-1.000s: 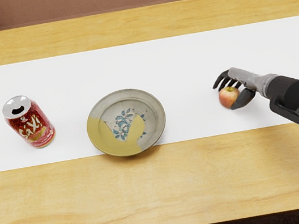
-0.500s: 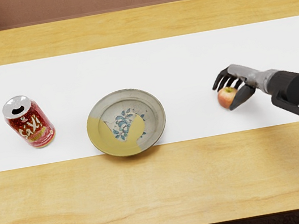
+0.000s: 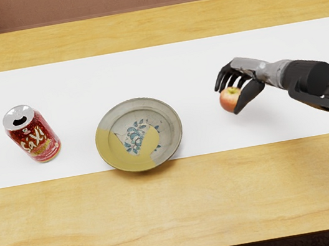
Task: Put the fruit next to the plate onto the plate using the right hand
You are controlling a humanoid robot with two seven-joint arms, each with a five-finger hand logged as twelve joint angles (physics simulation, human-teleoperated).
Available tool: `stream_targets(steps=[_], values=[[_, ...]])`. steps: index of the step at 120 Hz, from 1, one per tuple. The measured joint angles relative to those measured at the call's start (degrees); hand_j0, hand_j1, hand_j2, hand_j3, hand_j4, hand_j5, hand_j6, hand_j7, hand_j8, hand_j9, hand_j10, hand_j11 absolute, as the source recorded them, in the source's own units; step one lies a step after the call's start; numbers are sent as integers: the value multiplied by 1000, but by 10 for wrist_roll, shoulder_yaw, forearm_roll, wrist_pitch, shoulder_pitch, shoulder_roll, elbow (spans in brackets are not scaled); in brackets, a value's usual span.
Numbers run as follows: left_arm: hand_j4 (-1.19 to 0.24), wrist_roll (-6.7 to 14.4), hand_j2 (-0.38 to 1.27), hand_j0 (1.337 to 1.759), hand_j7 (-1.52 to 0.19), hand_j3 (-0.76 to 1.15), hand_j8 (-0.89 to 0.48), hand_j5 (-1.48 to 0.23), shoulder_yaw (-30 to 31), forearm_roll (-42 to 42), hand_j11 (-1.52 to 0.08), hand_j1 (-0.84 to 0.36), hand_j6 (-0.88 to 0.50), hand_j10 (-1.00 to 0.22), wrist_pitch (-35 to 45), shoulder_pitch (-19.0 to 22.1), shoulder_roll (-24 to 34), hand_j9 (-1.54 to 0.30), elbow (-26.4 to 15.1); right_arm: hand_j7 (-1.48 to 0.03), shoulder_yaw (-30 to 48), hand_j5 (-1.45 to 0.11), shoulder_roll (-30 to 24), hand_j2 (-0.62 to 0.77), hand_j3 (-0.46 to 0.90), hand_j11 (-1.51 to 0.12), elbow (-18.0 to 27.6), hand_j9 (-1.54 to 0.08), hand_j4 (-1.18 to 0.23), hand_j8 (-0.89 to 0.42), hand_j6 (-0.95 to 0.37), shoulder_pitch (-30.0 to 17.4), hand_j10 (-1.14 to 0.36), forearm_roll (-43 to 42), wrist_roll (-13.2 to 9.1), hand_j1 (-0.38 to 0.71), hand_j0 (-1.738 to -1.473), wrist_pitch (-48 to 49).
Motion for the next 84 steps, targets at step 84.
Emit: stream_targets(steps=[84], values=[[-243,0,48,1658,-316,0,-243,-316,0,0,-316,58,-243,-243,0,0,0,-316,0,-859,0,-912,138,502,0,-873,-43,-874,-627,-395,-478,54,-515,23,-3,354,-1658,9]])
